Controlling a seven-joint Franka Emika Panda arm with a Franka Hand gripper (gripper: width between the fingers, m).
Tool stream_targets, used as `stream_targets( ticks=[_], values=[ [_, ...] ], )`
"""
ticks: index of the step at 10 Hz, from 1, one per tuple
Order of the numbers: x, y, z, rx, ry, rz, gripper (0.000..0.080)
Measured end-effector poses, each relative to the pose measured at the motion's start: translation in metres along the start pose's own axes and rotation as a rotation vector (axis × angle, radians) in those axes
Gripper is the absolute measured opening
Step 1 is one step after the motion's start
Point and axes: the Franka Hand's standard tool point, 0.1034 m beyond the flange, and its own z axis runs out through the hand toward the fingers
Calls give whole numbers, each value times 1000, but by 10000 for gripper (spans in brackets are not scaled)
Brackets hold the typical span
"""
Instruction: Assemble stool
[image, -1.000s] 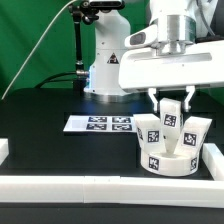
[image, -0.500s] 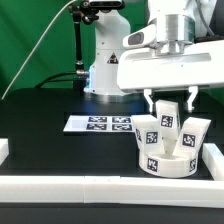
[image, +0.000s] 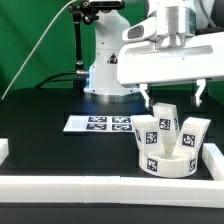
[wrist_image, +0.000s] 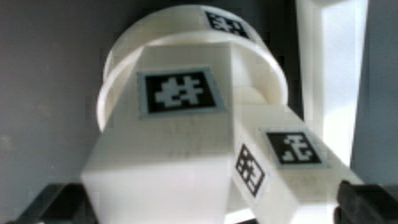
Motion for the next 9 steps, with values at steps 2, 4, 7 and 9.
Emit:
stream_targets(
  ticks=[2, 4, 7, 9],
  values=[
    [5, -6, -10, 21, -71, 21, 649],
    [12, -11, -19, 37, -102, 44, 649],
    [10, -9, -16, 32, -101, 42, 649],
    [9, -9, -15, 31, -110, 34, 649]
  ],
)
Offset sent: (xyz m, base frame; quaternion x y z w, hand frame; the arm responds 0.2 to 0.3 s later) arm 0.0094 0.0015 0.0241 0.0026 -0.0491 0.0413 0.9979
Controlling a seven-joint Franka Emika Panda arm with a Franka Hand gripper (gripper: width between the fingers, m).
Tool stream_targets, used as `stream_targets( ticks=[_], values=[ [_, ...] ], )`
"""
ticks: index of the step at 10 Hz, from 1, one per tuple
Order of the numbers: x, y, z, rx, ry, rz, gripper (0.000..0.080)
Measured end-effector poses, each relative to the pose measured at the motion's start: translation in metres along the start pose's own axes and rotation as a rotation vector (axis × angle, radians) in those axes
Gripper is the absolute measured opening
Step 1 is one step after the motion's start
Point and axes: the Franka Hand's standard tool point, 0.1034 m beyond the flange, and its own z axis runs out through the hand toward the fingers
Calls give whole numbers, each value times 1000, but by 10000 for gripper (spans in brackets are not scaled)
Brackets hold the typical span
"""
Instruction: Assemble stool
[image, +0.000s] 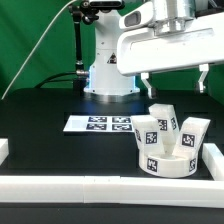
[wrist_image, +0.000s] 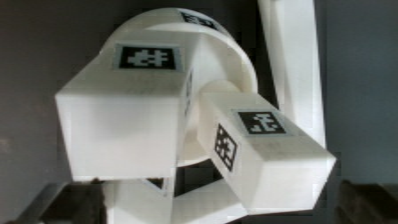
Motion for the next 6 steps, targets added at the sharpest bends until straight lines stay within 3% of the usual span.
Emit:
stream_targets(
  ticks=[3, 6],
  values=[
    [8, 4, -1, -2, -41, -37, 649],
    [6, 6, -1, 7, -268, -6, 649]
  ],
)
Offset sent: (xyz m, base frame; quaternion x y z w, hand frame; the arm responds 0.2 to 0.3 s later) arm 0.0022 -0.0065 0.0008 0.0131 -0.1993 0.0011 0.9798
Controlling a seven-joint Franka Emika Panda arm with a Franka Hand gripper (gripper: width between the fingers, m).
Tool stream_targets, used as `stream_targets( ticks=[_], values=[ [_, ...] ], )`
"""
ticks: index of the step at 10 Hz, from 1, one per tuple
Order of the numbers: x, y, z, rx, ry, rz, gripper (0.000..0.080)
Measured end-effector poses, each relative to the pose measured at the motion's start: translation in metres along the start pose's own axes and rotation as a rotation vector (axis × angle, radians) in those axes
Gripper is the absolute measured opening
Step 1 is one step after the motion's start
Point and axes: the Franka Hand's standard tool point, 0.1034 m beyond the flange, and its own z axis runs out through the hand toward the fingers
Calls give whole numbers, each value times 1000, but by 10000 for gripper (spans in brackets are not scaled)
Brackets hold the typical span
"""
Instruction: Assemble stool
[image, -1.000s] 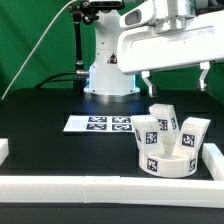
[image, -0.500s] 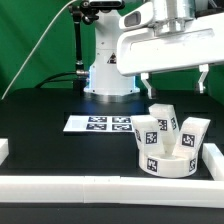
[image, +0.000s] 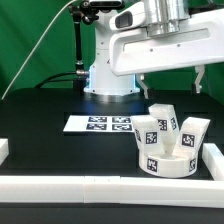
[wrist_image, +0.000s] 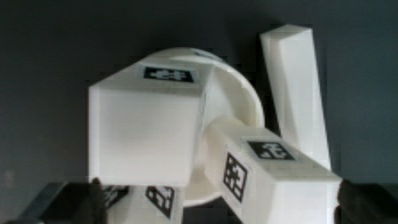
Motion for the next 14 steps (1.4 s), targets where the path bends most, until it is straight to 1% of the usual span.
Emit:
stream_targets(
  ticks=[1, 2, 4, 5, 7, 8, 9, 10, 11, 12, 13, 14],
  values=[
    [2, 0, 1, -7, 18, -20, 649],
    [1, -1, 4, -37, 28, -111, 649],
    [3, -9, 3, -77, 47, -244, 649],
    [4, -14, 3, -94, 77, -370, 649],
    [5, -10, 3, -100, 70, -459, 649],
    [5, -10, 3, -104, 67, -545, 649],
    [6, -10, 3, -105, 65, -572, 649],
    [6, -9, 3, -114, 62, -665, 649],
    [6, -12, 3, -150, 57, -848, 649],
    [6, -13, 2, -171, 43, -993, 649],
    [6, -12, 2, -181, 34, -1066, 649],
    [7, -11, 2, -184, 28, -1120, 649]
  ],
)
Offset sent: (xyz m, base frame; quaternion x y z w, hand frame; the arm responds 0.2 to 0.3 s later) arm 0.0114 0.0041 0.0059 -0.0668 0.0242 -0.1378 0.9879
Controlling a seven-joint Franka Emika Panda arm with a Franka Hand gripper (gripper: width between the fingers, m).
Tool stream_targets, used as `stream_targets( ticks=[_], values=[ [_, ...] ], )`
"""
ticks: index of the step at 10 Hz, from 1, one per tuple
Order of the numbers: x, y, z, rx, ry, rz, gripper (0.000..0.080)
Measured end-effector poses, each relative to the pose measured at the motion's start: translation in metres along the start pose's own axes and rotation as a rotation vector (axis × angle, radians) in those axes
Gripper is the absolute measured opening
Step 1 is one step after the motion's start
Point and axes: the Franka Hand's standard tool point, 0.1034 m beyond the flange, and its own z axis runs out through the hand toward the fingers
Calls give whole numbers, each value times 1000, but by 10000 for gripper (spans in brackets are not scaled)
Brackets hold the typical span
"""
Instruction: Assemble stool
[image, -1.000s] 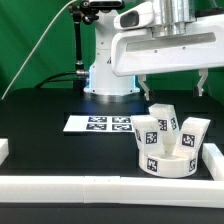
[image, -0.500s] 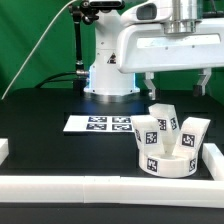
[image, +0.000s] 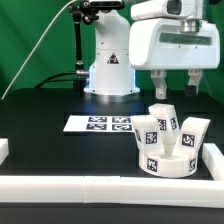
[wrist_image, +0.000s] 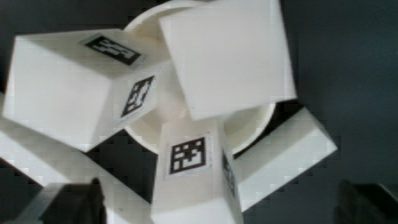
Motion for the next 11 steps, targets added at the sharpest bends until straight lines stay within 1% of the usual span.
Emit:
stream_targets(
  ticks=[2, 3, 4, 5, 6, 7, 9, 11],
  values=[
    [-1, 2, 0, -3, -3, -118, 649],
    [-2, -1, 2, 1, -8, -96, 649],
    [-5, -11, 6, 20, -29, -65, 649],
    [-7, -17, 10, 34, -45, -72, 649],
    [-10, -18, 15, 37, -52, -76, 649],
    [-14, -18, 19, 39, -59, -74, 649],
    [-16, -15, 25, 32, -57, -72, 649],
    [-19, -12, 26, 32, -60, -64, 649]
  ],
)
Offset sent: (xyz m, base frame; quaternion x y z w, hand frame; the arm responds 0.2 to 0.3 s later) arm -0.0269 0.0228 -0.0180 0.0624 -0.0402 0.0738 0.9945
